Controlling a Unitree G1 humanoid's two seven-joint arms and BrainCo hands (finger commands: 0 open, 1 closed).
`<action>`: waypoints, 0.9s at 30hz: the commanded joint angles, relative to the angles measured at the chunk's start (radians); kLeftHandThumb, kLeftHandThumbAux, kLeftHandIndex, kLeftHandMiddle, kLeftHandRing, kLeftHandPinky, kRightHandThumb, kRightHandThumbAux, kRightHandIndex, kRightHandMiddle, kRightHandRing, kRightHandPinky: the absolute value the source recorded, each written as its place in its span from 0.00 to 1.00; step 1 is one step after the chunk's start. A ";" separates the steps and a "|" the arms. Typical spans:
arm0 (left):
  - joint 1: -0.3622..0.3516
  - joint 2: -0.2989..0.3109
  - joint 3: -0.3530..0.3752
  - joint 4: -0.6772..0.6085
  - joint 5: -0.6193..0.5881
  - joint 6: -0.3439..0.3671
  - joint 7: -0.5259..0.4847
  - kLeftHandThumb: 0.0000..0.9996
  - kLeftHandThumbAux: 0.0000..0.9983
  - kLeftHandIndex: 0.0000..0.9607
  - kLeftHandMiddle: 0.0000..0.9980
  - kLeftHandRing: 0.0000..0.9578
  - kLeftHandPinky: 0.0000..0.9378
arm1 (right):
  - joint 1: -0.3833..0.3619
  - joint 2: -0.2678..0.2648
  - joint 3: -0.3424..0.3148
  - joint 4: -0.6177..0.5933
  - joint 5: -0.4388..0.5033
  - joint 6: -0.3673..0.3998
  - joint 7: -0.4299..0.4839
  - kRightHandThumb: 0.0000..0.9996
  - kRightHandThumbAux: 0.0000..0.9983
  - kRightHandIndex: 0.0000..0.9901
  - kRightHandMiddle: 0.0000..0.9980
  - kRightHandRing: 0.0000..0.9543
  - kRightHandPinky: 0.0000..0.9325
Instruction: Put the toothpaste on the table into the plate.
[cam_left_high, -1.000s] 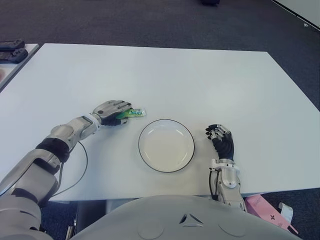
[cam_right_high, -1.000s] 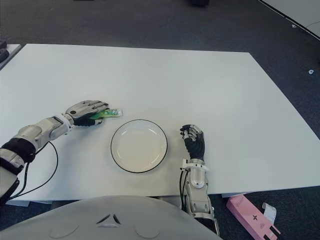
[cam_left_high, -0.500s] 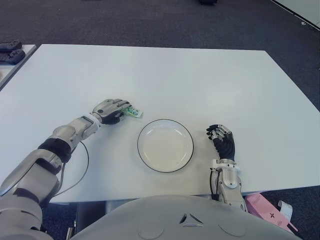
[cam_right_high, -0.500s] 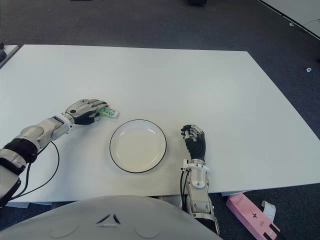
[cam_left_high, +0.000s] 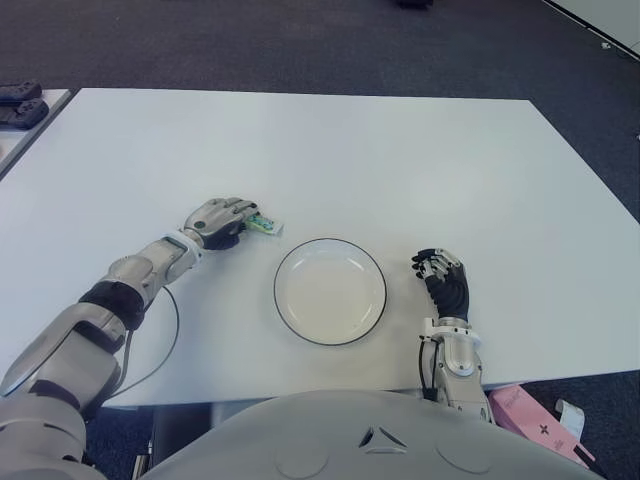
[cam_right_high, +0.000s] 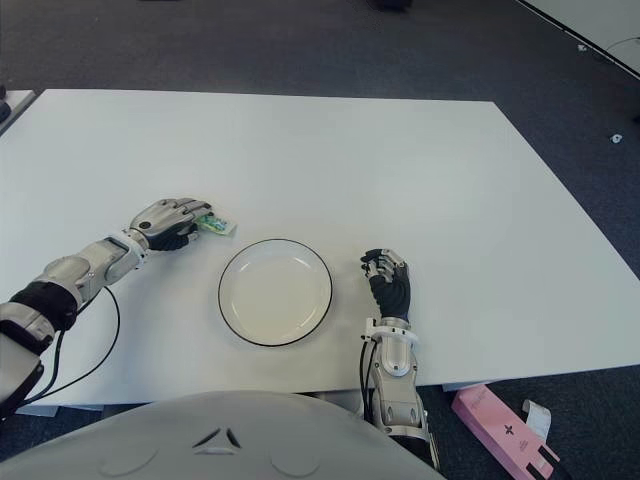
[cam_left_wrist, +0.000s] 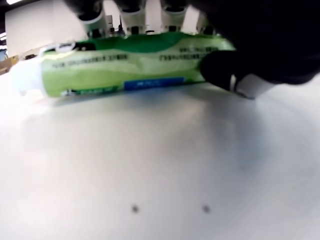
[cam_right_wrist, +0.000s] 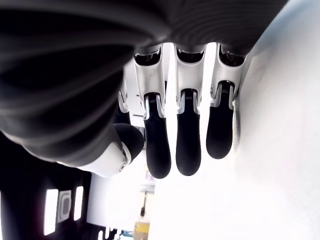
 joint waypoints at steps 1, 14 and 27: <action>0.109 0.010 -0.029 0.069 0.022 0.089 -0.058 0.79 0.40 0.26 0.39 0.44 0.60 | -0.007 0.004 -0.003 0.006 0.005 0.011 0.004 0.71 0.73 0.43 0.50 0.51 0.53; 0.126 0.010 -0.017 0.050 -0.003 0.116 -0.040 0.82 0.42 0.45 0.49 0.55 0.60 | -0.015 0.006 -0.005 0.013 0.002 0.008 -0.003 0.71 0.73 0.43 0.50 0.52 0.53; 0.153 -0.004 0.040 0.025 -0.093 0.139 -0.055 0.74 0.68 0.46 0.72 0.77 0.81 | -0.023 0.002 -0.004 0.015 -0.001 0.013 -0.001 0.71 0.73 0.43 0.50 0.51 0.53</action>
